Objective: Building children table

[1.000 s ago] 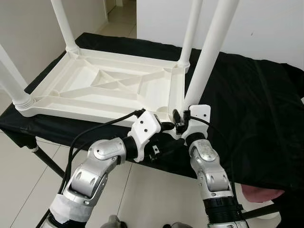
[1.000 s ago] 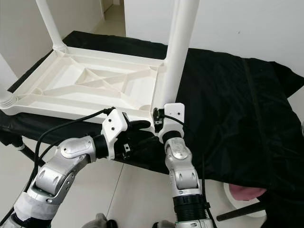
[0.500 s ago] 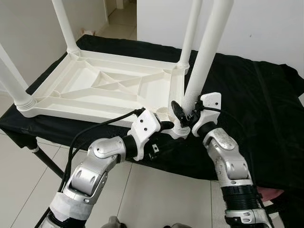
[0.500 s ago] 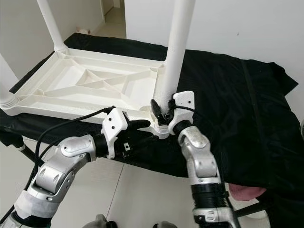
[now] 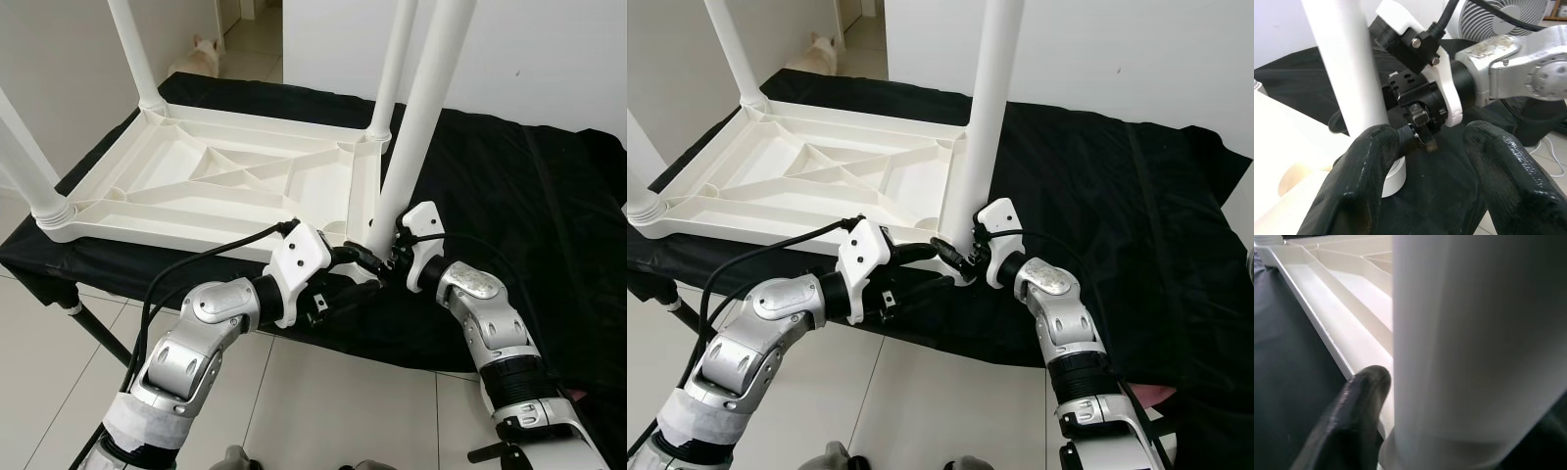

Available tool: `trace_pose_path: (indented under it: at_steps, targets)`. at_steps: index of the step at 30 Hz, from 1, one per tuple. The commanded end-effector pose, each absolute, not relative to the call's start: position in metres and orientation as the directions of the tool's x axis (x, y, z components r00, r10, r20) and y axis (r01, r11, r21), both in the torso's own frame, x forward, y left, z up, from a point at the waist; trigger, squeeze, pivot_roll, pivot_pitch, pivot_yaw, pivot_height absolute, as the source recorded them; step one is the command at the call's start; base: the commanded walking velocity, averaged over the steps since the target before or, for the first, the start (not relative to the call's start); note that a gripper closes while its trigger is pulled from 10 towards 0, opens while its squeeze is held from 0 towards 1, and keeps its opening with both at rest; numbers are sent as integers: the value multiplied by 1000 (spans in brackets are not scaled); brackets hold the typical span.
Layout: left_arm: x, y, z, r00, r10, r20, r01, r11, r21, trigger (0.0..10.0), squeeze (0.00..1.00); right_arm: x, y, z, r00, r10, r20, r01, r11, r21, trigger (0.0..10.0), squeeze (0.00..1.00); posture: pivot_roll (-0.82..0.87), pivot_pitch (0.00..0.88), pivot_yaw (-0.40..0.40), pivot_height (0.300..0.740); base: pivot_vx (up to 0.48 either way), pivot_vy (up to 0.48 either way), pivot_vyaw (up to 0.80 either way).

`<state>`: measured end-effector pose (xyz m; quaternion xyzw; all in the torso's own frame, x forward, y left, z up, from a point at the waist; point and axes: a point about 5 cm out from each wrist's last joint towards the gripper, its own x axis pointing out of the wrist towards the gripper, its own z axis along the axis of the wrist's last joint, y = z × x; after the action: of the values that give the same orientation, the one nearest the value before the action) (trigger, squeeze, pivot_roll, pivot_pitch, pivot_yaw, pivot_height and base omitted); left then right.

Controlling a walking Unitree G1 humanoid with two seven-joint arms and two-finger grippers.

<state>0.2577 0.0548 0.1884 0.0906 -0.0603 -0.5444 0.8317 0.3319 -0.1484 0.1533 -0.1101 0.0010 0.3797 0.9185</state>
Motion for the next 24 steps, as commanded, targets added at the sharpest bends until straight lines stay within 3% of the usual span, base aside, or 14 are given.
trace_pose_path:
  at_steps: [1,2,3,14,15,16,17,24]
  targets:
    - [259,55,190,411,-911,16,889,405,212,10000,0,333,-149,150,684,721,-112,-724,653,-223,980,0,-100,34,18,740,0,0,0]
    - [259,55,190,411,-911,16,889,405,212,10000,0,333,-149,150,684,721,-112,-724,653,-223,980,0,-100,34,18,740,0,0,0]
    - [259,55,190,411,-911,16,889,405,213,10000,0,335,-150,148,675,727,-125,-734,643,-219,0,0,-100,34,18,740,0,0,0]
    - [257,55,189,415,-910,15,888,409,211,10000,0,333,-155,143,698,707,-117,-713,669,-209,0,0,-87,39,12,740,0,0,0]
    - [257,56,189,416,-909,14,888,410,210,10000,0,333,-156,145,725,681,-102,-685,698,-206,941,0,-86,41,10,740,0,0,0]
    - [257,56,189,416,-909,14,888,410,210,10000,0,333,-156,145,725,681,-102,-685,698,-206,941,0,-86,41,10,740,0,0,0]
    - [257,56,189,417,-909,14,888,410,209,10000,0,332,-156,146,747,660,-81,-661,724,-198,10000,0,-85,43,8,740,0,0,0]
    - [255,57,187,418,-908,9,888,411,205,10000,0,325,-151,156,865,501,21,-491,855,-169,10000,0,-83,48,3,740,0,0,0]
